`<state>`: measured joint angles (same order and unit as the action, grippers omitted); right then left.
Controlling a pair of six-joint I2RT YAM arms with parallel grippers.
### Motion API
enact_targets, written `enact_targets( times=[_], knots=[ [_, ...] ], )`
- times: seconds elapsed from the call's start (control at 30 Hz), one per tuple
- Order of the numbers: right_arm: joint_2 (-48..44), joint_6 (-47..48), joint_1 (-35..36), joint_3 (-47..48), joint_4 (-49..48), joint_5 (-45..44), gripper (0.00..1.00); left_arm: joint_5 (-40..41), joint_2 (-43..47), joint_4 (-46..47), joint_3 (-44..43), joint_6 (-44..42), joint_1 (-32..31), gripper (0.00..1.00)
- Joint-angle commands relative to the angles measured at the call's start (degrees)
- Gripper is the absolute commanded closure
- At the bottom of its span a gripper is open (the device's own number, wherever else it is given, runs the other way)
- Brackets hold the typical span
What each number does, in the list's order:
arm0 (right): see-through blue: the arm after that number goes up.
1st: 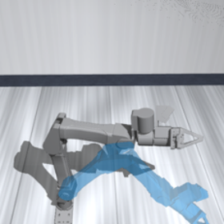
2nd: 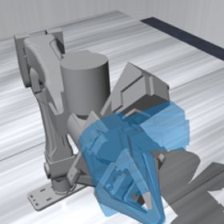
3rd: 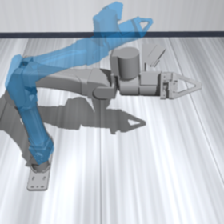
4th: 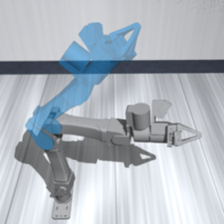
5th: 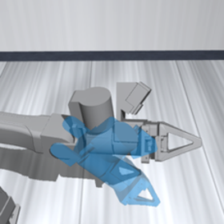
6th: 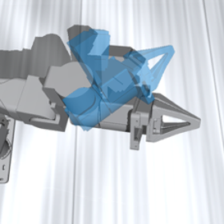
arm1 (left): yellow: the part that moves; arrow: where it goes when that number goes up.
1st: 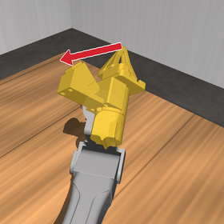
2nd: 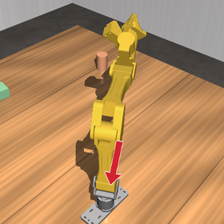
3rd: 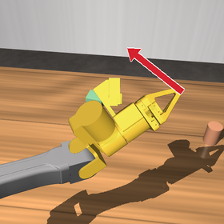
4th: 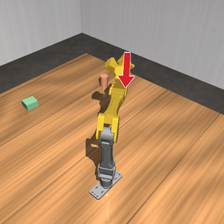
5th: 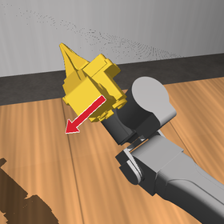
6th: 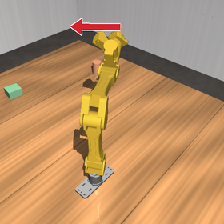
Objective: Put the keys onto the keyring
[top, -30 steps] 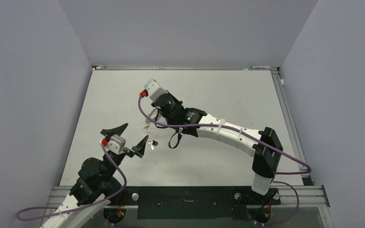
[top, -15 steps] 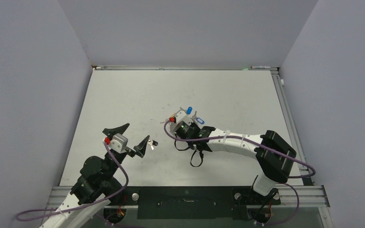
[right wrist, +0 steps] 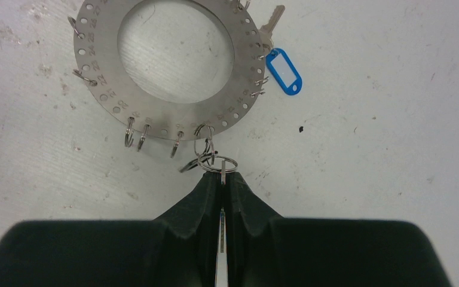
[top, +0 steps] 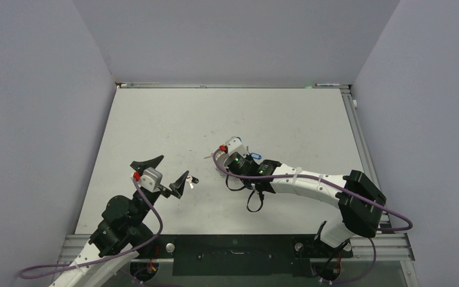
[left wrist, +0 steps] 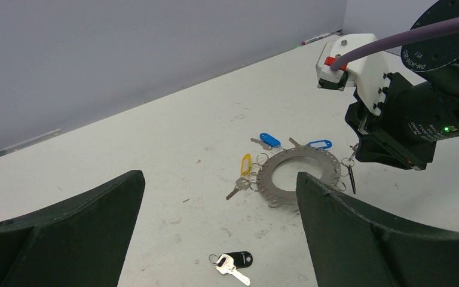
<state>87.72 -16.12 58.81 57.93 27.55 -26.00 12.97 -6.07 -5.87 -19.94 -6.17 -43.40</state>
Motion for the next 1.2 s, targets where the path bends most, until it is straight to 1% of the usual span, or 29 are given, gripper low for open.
enact_targets(
  times=[0.0, 0.27, 0.5, 0.67, 0.73, 0.77, 0.83, 0.97, 1.0, 1.03, 1.17],
  knots=[
    [-2.12, -3.53, -0.34, -1.62, 1.36, 1.03, 0.95, -1.04, -0.48, 0.42, -1.59, 0.81, 0.38, 0.04],
    [-0.35, -5.41, -0.33, -6.83, -2.57, 2.72, 0.95, -1.28, -0.55, 0.09, -1.69, 0.95, 0.40, 0.04],
    [2.86, -5.26, -0.52, -7.66, -3.99, -0.24, 0.95, -1.42, -0.64, 0.08, -1.68, 0.99, 0.35, 0.04],
    [4.19, -5.45, -0.62, -7.95, -4.03, 0.70, 0.94, -1.33, -0.47, -0.02, -1.68, 0.99, 0.33, 0.04],
    [3.93, -5.88, -0.63, -8.29, -3.92, 1.13, 0.87, -1.37, -0.44, -0.02, -1.68, 1.00, 0.39, 0.04],
    [3.62, -6.20, -0.67, -8.46, -3.81, 1.24, 0.81, -1.33, -0.37, 0.02, -1.68, 0.99, 0.35, 0.04],
    [2.29, -6.82, -0.64, -8.77, -3.01, 1.03, 0.64, -1.26, -0.36, -0.02, -1.68, 1.08, 0.38, 0.04],
    [-2.47, -7.57, -0.66, -8.68, -1.19, 0.48, 0.40, -1.28, -0.52, 0.16, -1.68, 1.27, 0.41, 0.04],
    [-4.03, -7.61, -0.68, -8.52, -0.77, 0.09, 0.35, -1.28, -0.53, 0.16, -1.68, 1.25, 0.34, 0.04],
    [-5.92, -7.61, -0.65, -8.35, -0.59, -0.27, 0.32, -1.29, -0.46, 0.18, -1.68, 1.33, 0.33, 0.04],
    [-14.84, -6.84, -0.40, -9.33, -3.86, -3.33, 0.31, -0.86, -0.27, 0.33, -1.68, 1.61, 0.38, 0.04]
  ],
)
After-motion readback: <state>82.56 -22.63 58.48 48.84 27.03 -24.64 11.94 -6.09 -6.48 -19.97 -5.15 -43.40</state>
